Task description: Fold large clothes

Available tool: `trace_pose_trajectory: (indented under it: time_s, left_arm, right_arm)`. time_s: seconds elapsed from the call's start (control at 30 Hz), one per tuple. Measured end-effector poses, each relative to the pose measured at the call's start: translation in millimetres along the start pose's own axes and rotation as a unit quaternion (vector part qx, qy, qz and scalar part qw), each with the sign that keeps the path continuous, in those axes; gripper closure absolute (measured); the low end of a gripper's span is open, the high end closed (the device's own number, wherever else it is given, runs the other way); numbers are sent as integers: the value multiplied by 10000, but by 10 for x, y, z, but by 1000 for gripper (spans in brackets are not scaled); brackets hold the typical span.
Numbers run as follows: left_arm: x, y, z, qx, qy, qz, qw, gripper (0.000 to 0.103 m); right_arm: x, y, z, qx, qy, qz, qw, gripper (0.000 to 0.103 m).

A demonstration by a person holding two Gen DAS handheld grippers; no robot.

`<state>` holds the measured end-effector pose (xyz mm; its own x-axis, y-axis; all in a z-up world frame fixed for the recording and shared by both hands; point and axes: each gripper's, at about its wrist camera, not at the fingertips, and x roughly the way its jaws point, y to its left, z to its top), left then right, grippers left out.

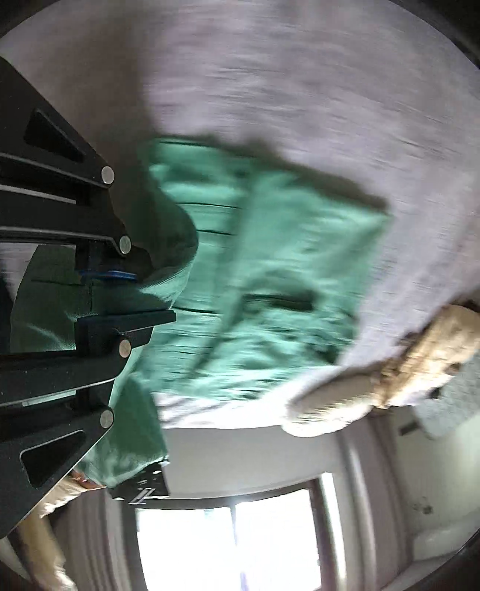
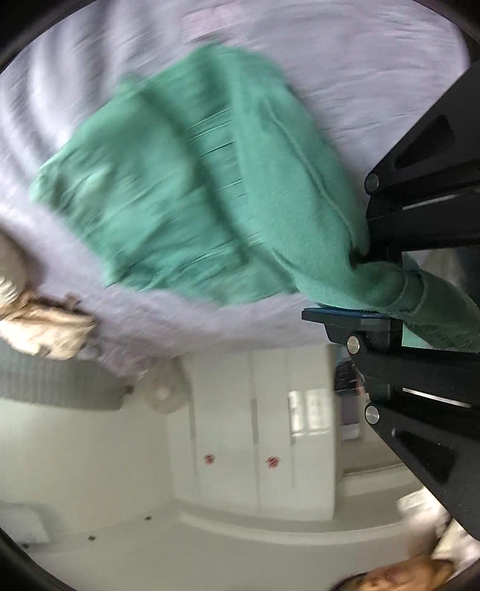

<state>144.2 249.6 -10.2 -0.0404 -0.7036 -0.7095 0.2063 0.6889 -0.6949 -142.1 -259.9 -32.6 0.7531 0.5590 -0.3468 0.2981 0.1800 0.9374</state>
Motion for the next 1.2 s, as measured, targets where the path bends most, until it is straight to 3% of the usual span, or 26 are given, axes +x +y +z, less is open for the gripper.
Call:
trace_pose_trajectory:
  time_s: [0.17,0.33,0.43,0.57,0.6,0.63,0.7,0.77,0.8,0.83,0.9,1.0,1.07,1.1,1.2]
  left_arm:
    - [474,-10,896,-17,-670,323,9972,88]
    - [1158,114,1332,136,-596,1299,9896,88]
    - [1480,258,1417,135,-379,1673,9851,88]
    - [1504,326,1416,185,-314,1800,9830,82]
    - [1461,300,1412,219,-351,1876,9814,68]
    - [1362,258,1390,285,-468,2034,9776,32]
    - [1103,151,1325,495,-987,2390,9647,1]
    - [858,50,1290,694,-1293,2386,9600,1]
    - [776,20,1278,727,-1336,2431,9580,1]
    - [760,-7,1269,750,-1335,2491,9563,1]
    - [719,-29,1193,889,-1225,2574,9544,1]
    - [792,-40,988,983,-977,2432,9600,1]
    - [933,-8,831,924,-664,2172,9695,1]
    - [1038,16,746,890,-456,2012,9744,1]
    - [1381,-10,635,972,-123,1864,9776,1]
  right_arm:
    - [302,-118,951,329,-633,-145,9973,92]
    - [853,-628,1591,715,-681,-838,9916,92]
    - [1048,-926,1696,918,-700,-954,9887,92]
    - [1053,-1058,1702,1090,-758,-625,9892,89]
    - [1045,-1035,1710,1095,-746,-606,9893,89]
    - [1047,-978,1739,1068,-722,-598,9899,86]
    - [1010,-839,1785,925,-721,-515,9918,76]
    - [938,-687,1810,706,-769,-502,9933,54]
    - [899,-605,1825,578,-825,-526,9935,37]
    - [846,-514,1852,419,-938,-596,9929,32]
    - [772,-402,1865,248,-1046,-693,9918,32]
    - [622,-272,1780,-10,-1114,-1004,9887,35]
    - [601,-236,1648,-247,-930,-1285,9870,56]
    - [646,-233,1605,-370,-798,-1487,9850,73]
    - [826,-260,1521,-741,-381,-2041,9754,77]
